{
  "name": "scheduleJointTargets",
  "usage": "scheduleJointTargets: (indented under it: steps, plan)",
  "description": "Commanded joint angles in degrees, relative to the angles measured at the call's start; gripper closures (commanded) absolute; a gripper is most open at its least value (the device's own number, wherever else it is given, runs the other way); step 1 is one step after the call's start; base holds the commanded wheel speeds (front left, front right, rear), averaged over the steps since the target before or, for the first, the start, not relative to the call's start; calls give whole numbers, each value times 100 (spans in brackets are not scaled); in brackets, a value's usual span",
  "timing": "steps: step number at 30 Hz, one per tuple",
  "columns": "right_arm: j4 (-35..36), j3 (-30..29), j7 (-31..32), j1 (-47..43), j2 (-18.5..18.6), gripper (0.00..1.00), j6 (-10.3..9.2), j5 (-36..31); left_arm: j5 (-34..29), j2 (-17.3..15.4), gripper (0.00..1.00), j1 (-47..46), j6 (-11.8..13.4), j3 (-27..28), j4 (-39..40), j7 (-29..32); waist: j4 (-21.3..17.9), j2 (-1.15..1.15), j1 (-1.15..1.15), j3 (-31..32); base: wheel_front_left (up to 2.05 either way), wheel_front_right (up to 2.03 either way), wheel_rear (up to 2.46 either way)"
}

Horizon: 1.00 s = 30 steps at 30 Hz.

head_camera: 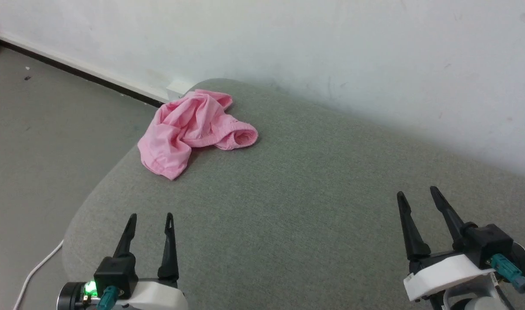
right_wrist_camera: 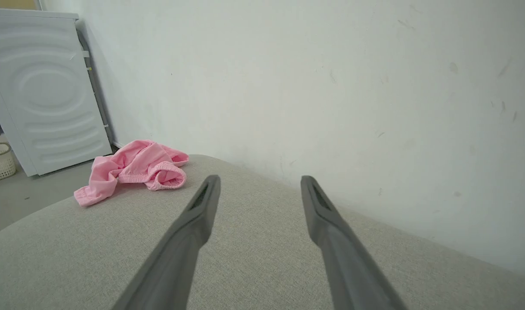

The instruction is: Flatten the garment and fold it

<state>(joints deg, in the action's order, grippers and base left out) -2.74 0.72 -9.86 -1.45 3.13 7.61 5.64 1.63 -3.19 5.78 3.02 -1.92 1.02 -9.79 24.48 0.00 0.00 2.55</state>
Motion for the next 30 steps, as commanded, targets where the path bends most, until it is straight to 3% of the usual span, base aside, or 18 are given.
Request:
scheduleJointTargets:
  steps: [1, 30]
  plan:
    - [-21, 23, -61, -58, -16, 0, -8, 57, 24, 4, 0, 58, 32, -7, 30, -67, 63, 0, 0, 22, 0, 0, 0]
    - [-210, 87, -408, -132, -23, 0, -11, 211, 71, 14, 0, 225, 201, -140, 61, -414, 876, 0, 0, 40, 0, 0, 0]
